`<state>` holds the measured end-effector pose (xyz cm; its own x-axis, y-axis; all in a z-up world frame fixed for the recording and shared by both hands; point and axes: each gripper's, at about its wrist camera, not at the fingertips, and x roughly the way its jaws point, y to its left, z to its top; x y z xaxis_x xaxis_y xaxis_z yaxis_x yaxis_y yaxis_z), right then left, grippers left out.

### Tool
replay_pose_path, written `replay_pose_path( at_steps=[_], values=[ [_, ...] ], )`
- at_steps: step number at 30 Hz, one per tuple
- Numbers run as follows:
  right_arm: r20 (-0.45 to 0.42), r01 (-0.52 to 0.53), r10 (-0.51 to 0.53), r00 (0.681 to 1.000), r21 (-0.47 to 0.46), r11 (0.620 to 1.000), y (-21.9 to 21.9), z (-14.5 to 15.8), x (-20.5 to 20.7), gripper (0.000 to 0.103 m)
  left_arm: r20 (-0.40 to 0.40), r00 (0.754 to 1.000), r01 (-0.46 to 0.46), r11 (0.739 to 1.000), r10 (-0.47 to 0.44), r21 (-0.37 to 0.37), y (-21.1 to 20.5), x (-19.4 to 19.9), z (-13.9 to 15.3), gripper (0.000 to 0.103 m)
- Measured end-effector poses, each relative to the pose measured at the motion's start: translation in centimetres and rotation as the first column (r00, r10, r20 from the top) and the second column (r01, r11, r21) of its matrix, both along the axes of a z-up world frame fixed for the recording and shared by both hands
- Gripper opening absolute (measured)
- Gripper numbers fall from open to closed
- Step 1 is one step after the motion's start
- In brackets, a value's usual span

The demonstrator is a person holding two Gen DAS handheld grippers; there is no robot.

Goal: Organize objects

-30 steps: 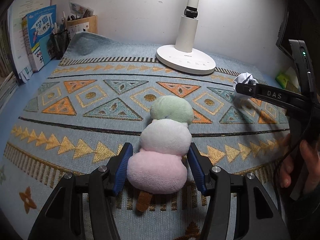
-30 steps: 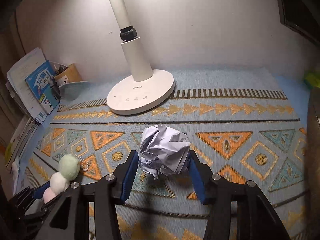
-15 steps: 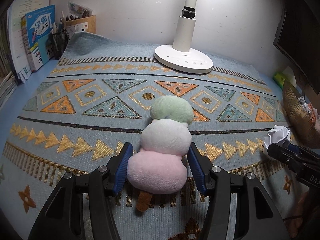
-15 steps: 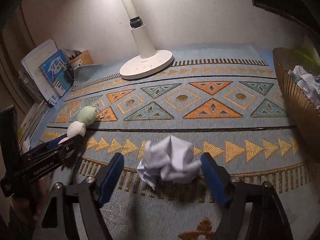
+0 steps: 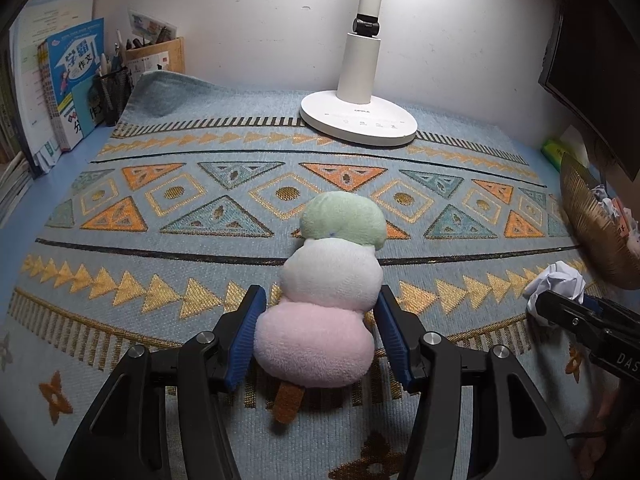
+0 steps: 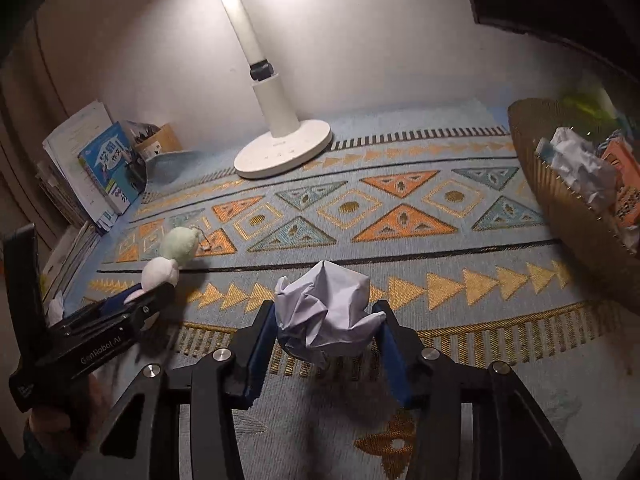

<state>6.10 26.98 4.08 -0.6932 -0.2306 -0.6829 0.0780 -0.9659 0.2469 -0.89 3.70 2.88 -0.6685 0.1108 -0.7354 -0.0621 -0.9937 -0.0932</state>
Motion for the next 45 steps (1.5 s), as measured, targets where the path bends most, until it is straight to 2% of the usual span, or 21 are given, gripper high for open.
replay_pose_path(
  at_steps=[3,5,7,12,15,18,22,26,28,29,30,32,38,41,45],
  values=[
    [-0.082,0.024,-0.023,0.996,0.014,1.000,0.9,3.0,1.7,0.048,-0.012,0.999,0.031,0.999,-0.031,0.037,1.8,1.3,0.8,0.052],
    [-0.124,0.058,-0.056,0.991,0.015,0.998,2.4,5.0,2.6,0.048,-0.055,0.996,0.068,0.998,-0.067,0.015,4.1,2.3,2.1,0.052],
    [-0.158,0.119,-0.114,0.981,0.020,0.993,4.6,6.9,3.5,0.048,-0.105,0.988,0.119,0.993,-0.116,0.024,6.3,3.0,4.1,0.052],
    [-0.211,0.294,-0.289,0.934,-0.006,0.956,12.1,10.8,5.2,0.048,-0.210,0.950,0.247,0.968,-0.230,0.055,12.6,3.2,9.9,0.052],
    [-0.230,0.384,-0.377,0.897,-0.015,0.923,16.7,12.3,5.3,0.049,-0.228,0.924,0.326,0.944,-0.307,0.052,17.3,2.2,11.7,0.052],
    [-0.220,0.453,-0.444,0.869,-0.010,0.891,20.5,12.6,4.4,0.049,-0.234,0.907,0.375,0.925,-0.351,0.063,21.7,0.4,12.3,0.052],
    [-0.184,0.466,-0.459,0.869,-0.005,0.885,22.8,12.1,1.8,0.049,-0.212,0.891,0.419,0.907,-0.401,0.046,26.5,-2.5,11.5,0.052],
    [-0.211,0.471,-0.461,0.862,-0.004,0.882,23.5,12.0,-0.4,0.054,-0.184,0.891,0.434,0.898,-0.416,0.069,29.4,-4.6,10.0,0.052],
    [-0.252,0.474,-0.457,0.853,0.009,0.880,23.6,11.9,-1.1,0.077,-0.192,0.886,0.444,0.891,-0.422,0.089,30.2,-5.3,9.5,0.056],
    [-0.252,0.486,-0.465,0.849,0.025,0.874,23.7,11.7,-1.3,0.079,-0.196,0.882,0.452,0.888,-0.430,0.086,30.7,-5.7,9.2,0.067],
    [-0.241,0.491,-0.471,0.849,0.025,0.871,23.9,11.4,-1.5,0.079,-0.195,0.879,0.455,0.888,-0.436,0.069,31.2,-5.8,9.1,0.085],
    [-0.225,0.475,-0.466,0.856,-0.019,0.880,24.4,11.1,-1.2,0.079,-0.197,0.878,0.454,0.890,-0.437,0.050,31.3,-6.0,8.7,0.095],
    [-0.203,0.460,-0.464,0.862,-0.070,0.885,23.0,10.9,0.8,0.079,-0.202,0.895,0.412,0.911,-0.399,0.029,28.0,-4.8,8.6,0.095],
    [-0.202,0.416,-0.427,0.881,-0.098,0.904,20.5,11.0,1.9,0.079,-0.216,0.911,0.365,0.931,-0.352,0.021,24.7,-3.6,9.0,0.095],
    [-0.215,0.336,-0.349,0.912,-0.098,0.937,15.4,11.2,2.5,0.079,-0.258,0.926,0.276,0.961,-0.275,-0.036,20.2,-0.8,9.6,0.095]
  ],
)
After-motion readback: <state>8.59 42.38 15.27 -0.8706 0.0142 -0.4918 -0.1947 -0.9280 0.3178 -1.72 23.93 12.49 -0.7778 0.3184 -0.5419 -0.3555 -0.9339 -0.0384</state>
